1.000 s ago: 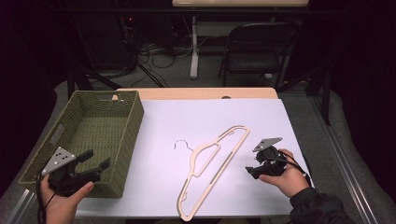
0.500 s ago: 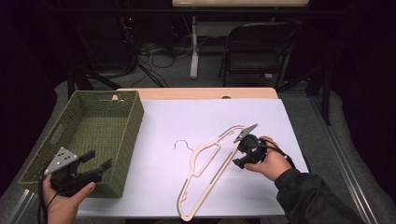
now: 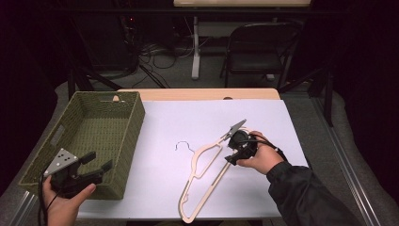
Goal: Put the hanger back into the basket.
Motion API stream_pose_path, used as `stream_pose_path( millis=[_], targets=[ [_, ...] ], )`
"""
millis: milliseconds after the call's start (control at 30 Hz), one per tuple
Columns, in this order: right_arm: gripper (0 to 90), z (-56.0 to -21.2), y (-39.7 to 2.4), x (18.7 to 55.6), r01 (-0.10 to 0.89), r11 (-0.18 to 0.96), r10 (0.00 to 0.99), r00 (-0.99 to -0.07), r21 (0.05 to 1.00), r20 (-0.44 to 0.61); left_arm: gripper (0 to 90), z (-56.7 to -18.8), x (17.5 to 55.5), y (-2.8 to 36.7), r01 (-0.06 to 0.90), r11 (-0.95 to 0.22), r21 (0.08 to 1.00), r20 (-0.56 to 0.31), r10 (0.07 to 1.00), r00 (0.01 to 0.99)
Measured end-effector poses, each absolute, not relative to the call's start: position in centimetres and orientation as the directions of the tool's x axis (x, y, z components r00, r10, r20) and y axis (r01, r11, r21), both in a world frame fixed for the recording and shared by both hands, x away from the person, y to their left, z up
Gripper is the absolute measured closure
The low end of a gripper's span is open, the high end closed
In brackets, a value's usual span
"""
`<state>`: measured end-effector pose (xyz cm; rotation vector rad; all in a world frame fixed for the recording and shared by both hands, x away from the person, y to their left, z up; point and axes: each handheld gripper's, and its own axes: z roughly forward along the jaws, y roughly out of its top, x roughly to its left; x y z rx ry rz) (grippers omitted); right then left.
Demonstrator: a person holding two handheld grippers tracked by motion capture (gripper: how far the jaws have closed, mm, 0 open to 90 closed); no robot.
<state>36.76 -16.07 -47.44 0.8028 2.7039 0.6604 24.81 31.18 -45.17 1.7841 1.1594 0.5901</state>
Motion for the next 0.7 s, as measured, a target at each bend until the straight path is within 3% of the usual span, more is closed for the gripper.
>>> stream_pose_path(
  millis=[67, 200, 700],
  targets=[
    [43.5, -47.2, -15.9, 36.9, 0.479, 0.761, 0.568, -0.818, 0.438, -0.091, 28.4, -45.2, 24.8, 31.2, 0.462, -0.156, 0.873, -0.077, 0.891, 0.446],
    [42.3, -47.5, -15.5, 37.2, 0.452, 0.746, 0.567, -0.817, 0.489, -0.11, 28.6, -45.2, 24.8, 31.1, 0.462, -0.154, 0.874, -0.08, 0.891, 0.447],
    [44.5, -47.2, -13.1, 37.8, 0.383, 0.82, 0.47, -0.874, 0.425, -0.119, 28.7, -45.2, 24.8, 31.1, 0.461, -0.155, 0.874, -0.08, 0.89, 0.45]
  ],
)
